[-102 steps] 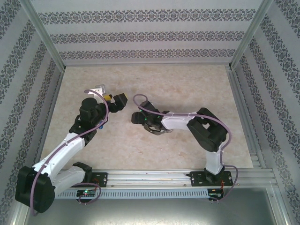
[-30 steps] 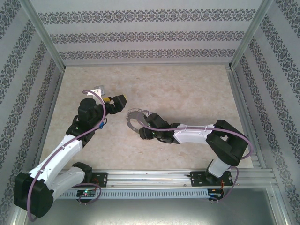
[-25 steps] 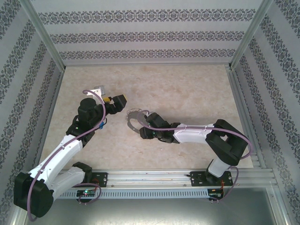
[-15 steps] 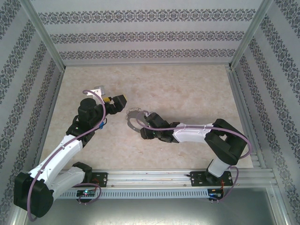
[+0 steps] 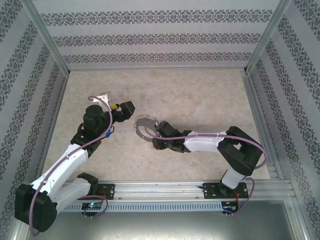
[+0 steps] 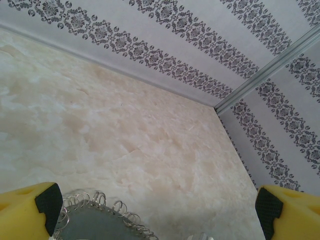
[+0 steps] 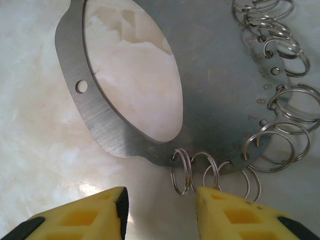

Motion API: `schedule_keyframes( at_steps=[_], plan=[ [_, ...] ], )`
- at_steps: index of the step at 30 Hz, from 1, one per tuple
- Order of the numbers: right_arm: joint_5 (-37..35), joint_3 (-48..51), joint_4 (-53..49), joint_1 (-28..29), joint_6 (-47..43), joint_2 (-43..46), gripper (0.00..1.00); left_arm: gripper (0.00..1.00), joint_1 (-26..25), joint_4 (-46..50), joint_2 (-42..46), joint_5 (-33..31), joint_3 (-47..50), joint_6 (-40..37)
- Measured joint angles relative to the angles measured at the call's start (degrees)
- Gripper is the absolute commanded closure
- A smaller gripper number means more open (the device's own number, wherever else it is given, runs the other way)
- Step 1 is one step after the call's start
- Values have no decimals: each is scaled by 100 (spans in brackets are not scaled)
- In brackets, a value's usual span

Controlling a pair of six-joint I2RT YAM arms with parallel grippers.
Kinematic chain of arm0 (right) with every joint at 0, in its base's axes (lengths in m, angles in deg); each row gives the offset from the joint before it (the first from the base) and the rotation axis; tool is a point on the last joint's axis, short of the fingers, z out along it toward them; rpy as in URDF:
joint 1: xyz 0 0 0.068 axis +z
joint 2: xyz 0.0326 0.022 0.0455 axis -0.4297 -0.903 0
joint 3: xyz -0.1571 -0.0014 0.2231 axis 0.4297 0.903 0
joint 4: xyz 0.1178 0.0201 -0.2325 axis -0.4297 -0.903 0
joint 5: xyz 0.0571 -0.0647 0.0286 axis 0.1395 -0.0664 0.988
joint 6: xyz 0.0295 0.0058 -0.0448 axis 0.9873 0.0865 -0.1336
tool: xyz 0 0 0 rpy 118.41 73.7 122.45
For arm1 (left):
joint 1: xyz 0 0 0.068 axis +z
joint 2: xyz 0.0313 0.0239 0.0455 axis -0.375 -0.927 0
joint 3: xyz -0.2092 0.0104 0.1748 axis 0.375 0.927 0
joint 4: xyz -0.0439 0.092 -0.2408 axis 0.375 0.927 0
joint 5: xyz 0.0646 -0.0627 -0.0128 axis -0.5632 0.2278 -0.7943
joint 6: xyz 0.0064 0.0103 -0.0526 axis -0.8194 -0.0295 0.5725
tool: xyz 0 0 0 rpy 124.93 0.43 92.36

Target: Put the keys on the keyring

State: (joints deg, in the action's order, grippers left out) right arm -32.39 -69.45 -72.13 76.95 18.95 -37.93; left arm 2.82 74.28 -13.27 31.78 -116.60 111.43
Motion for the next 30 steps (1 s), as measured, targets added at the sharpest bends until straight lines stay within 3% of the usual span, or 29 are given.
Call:
schedule_keyframes(
  at_steps=[6, 25, 30],
  plan=[
    [-9, -74, -22, 0, -37, -11, 67, 0, -35, 0, 0, 0, 0, 2],
    [-146, -170, -46, -42, -20, -188, 69, 0, -35, 0, 0, 2, 11, 2],
    [-164, -173, -46, -116, 31, -225, 76, 0, -35, -2, 0, 2, 11, 2]
  ],
)
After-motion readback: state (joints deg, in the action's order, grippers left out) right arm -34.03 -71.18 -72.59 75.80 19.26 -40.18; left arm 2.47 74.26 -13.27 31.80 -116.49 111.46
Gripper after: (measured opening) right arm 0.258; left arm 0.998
